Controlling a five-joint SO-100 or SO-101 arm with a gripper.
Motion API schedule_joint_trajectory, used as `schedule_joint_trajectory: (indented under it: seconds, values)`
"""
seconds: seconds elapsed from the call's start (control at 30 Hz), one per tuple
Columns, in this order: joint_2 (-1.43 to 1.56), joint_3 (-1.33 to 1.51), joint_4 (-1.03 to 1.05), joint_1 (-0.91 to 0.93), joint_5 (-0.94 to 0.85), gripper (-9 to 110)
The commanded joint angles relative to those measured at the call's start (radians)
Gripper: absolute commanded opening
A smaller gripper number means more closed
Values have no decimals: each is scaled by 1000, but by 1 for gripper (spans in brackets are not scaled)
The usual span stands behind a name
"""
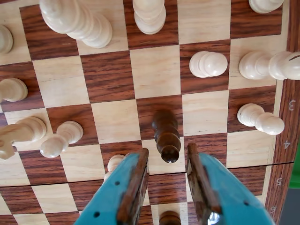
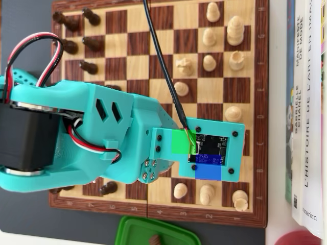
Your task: Play chess
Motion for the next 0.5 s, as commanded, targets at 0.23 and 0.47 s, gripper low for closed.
schedule_joint_trajectory:
  seconds: [0.23,0.47]
  values:
    - [-6,-54,0,0,-5,13]
    - [-40,-55,-2,2,-5,13]
